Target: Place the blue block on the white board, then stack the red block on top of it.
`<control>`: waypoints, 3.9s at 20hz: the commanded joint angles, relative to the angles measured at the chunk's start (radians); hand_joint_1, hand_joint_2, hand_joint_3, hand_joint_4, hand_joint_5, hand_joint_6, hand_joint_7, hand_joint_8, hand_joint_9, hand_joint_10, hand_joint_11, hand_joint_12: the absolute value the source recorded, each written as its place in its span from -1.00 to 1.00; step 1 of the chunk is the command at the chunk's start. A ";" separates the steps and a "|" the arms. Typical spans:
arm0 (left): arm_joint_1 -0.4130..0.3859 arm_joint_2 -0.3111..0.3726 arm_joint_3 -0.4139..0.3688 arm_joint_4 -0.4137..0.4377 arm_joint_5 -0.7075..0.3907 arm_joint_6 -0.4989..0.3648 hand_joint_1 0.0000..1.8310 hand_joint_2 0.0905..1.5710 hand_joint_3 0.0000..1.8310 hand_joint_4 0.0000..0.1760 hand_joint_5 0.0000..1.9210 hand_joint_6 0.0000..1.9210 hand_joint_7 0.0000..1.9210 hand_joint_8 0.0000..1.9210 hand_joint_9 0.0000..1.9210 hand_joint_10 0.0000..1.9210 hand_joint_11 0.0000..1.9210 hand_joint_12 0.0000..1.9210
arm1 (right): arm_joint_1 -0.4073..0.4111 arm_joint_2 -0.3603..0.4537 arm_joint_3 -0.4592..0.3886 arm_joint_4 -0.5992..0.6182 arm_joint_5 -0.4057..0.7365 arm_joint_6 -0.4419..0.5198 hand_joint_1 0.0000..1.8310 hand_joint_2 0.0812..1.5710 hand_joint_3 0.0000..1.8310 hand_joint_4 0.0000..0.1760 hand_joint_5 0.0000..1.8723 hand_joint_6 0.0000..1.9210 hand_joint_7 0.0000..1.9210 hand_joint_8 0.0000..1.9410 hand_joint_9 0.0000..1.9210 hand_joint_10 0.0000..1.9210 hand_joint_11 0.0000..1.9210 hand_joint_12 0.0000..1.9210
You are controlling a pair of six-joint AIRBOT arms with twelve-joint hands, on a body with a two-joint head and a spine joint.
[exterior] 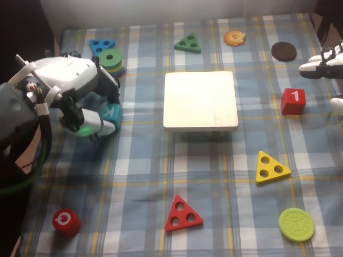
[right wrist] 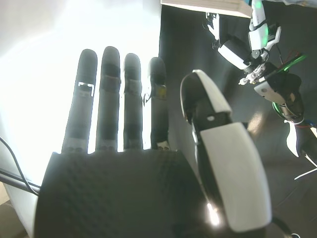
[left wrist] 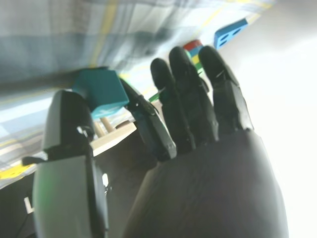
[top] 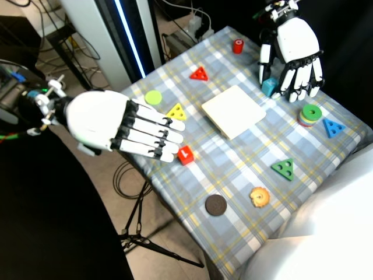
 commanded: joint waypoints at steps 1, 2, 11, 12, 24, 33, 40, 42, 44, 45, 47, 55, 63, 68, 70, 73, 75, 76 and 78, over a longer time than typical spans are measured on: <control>-0.014 -0.003 0.005 0.033 -0.095 0.001 0.12 0.39 -1.00 0.63 -0.01 0.05 -0.22 -0.99 -0.32 -0.98 -0.84 -0.29 | 0.009 -0.003 0.005 0.018 0.119 0.010 -0.34 0.78 -1.00 -0.83 -0.36 -1.00 -0.37 -1.00 -0.40 -1.00 -0.69 -0.37; -0.016 0.000 0.002 0.037 -0.105 -0.018 0.12 0.39 -1.00 0.57 0.00 0.05 -0.21 -0.99 -0.32 -0.98 -0.84 -0.29 | 0.008 -0.003 0.005 0.018 0.119 0.011 -0.34 0.78 -1.00 -0.90 -0.36 -1.00 -0.37 -1.00 -0.40 -1.00 -0.68 -0.37; -0.074 0.016 -0.067 0.249 -0.197 -0.201 0.10 0.42 -1.00 0.60 -0.04 0.10 -0.24 -1.00 -0.38 -1.00 -0.89 -0.32 | 0.008 -0.005 0.006 0.019 0.119 0.013 -0.34 0.78 -1.00 -0.97 -0.36 -1.00 -0.36 -1.00 -0.38 -0.99 -0.66 -0.36; -0.084 0.006 -0.068 0.275 -0.202 -0.220 0.11 0.40 -1.00 0.69 -0.02 0.07 -0.25 -1.00 -0.39 -1.00 -0.88 -0.35 | 0.008 -0.005 0.006 0.018 0.119 0.013 -0.36 0.79 -1.00 -1.00 -0.36 -1.00 -0.37 -1.00 -0.39 -1.00 -0.68 -0.36; -0.168 -0.156 0.014 0.379 -0.089 -0.266 0.12 0.37 -1.00 0.87 0.03 0.00 -0.21 -1.00 -0.37 -1.00 -0.87 -0.26 | 0.017 -0.009 0.012 0.011 0.119 0.013 -0.32 0.78 -1.00 -1.00 -0.35 -1.00 -0.35 -1.00 -0.38 -1.00 -0.68 -0.29; -0.178 -0.179 0.039 0.370 -0.056 -0.266 0.15 0.33 -1.00 0.84 0.10 -0.12 -0.21 -1.00 -0.36 -1.00 -0.88 -0.22 | 0.019 -0.012 0.013 0.008 0.119 0.013 -0.29 0.78 -1.00 -1.00 -0.35 -1.00 -0.34 -1.00 -0.37 -1.00 -0.68 -0.29; -0.176 -0.182 0.042 0.363 -0.055 -0.266 0.11 0.37 -1.00 1.00 0.01 0.02 -0.30 -1.00 -0.36 -1.00 -0.87 -0.19 | 0.019 -0.012 0.014 0.009 0.119 0.013 -0.32 0.77 -1.00 -1.00 -0.35 -1.00 -0.35 -1.00 -0.38 -1.00 -0.69 -0.31; -0.174 -0.182 0.041 0.363 -0.058 -0.266 0.12 0.28 -1.00 0.44 -0.16 -0.62 -0.37 -1.00 -0.39 -1.00 -0.88 -0.18 | 0.019 -0.013 0.014 0.009 0.119 0.013 -0.32 0.77 -1.00 -1.00 -0.35 -1.00 -0.36 -1.00 -0.38 -1.00 -0.70 -0.31; -0.172 -0.182 0.038 0.363 -0.062 -0.266 0.11 0.23 -1.00 0.34 -0.23 -0.96 -0.44 -1.00 -0.41 -1.00 -0.89 -0.18 | 0.019 -0.013 0.015 0.009 0.119 0.013 -0.32 0.77 -1.00 -1.00 -0.35 -1.00 -0.35 -1.00 -0.38 -1.00 -0.69 -0.31; -0.172 -0.182 0.037 0.364 -0.063 -0.266 0.11 0.23 -1.00 0.42 -0.27 -0.99 -0.45 -1.00 -0.42 -1.00 -0.90 -0.18 | 0.019 -0.013 0.015 0.009 0.119 0.013 -0.32 0.78 -1.00 -1.00 -0.35 -1.00 -0.35 -1.00 -0.38 -1.00 -0.69 -0.31; -0.171 -0.181 0.037 0.364 -0.064 -0.266 0.09 0.22 -1.00 0.42 -0.30 -1.00 -0.44 -0.99 -0.42 -1.00 -0.90 -0.19 | 0.019 -0.015 0.017 0.009 0.119 0.013 -0.30 0.77 -1.00 -1.00 -0.35 -1.00 -0.35 -1.00 -0.38 -1.00 -0.69 -0.31; -0.108 -0.112 -0.036 0.441 -0.215 -0.501 -0.09 0.15 -1.00 1.00 -0.67 -1.00 -0.66 -1.00 -0.50 -1.00 -0.91 -0.31 | 0.070 -0.053 0.057 0.005 0.057 0.015 -0.27 0.72 -1.00 -1.00 -0.38 -1.00 -0.40 -1.00 -0.44 -1.00 -0.74 -0.35; 0.037 0.062 -0.174 0.629 -0.458 -0.969 -0.23 0.08 -1.00 1.00 -0.75 -0.99 -0.76 -1.00 -0.73 -1.00 -1.00 -0.23 | 0.161 -0.131 0.148 -0.001 -0.126 0.000 -0.16 0.29 -1.00 -0.77 -0.42 -1.00 -0.47 -1.00 -0.45 -1.00 -0.86 -0.06; 0.115 0.117 -0.175 0.687 -0.586 -1.277 -0.25 0.06 -1.00 0.64 -0.70 -0.99 -0.69 -0.99 -0.70 -1.00 -1.00 -0.06 | 0.200 -0.172 0.199 0.001 -0.231 -0.018 -0.04 0.24 -1.00 -1.00 -0.37 -0.99 -0.47 -1.00 -0.44 -1.00 -0.85 -0.02; 0.129 0.127 -0.182 0.690 -0.601 -1.296 -0.22 0.05 -1.00 0.66 -0.67 -0.99 -0.69 -1.00 -0.70 -1.00 -1.00 -0.08 | 0.204 -0.177 0.213 0.006 -0.256 -0.018 0.00 0.24 -1.00 -1.00 -0.35 -0.99 -0.45 -0.99 -0.43 -0.99 -0.85 -0.02; 0.141 0.131 -0.192 0.690 -0.604 -1.298 -0.21 0.05 -1.00 0.37 -0.65 -1.00 -0.67 -1.00 -0.69 -1.00 -1.00 -0.09 | 0.206 -0.181 0.226 0.020 -0.278 -0.026 0.01 0.26 -1.00 -1.00 -0.31 -0.99 -0.43 -0.99 -0.40 -0.99 -0.84 0.02; 0.149 0.131 -0.193 0.687 -0.608 -1.306 -0.21 0.05 -1.00 0.32 -0.65 -1.00 -0.66 -1.00 -0.68 -1.00 -1.00 -0.13 | 0.210 -0.188 0.235 0.027 -0.290 -0.029 0.00 0.27 -1.00 -1.00 -0.28 -0.99 -0.41 -0.99 -0.39 -0.99 -0.84 0.03; 0.151 0.131 -0.193 0.686 -0.608 -1.308 -0.21 0.05 -1.00 0.37 -0.64 -1.00 -0.65 -1.00 -0.68 -1.00 -1.00 -0.10 | 0.213 -0.190 0.237 0.028 -0.292 -0.029 -0.01 0.27 -1.00 -1.00 -0.25 -0.98 -0.40 -0.99 -0.38 -0.98 -0.83 0.04; 0.153 0.133 -0.193 0.681 -0.608 -1.310 -0.21 0.06 -1.00 0.33 -0.64 -1.00 -0.65 -1.00 -0.67 -1.00 -1.00 -0.05 | 0.217 -0.192 0.239 0.028 -0.295 -0.030 -0.03 0.27 -1.00 -1.00 -0.24 -0.99 -0.40 -1.00 -0.37 -0.99 -0.83 0.07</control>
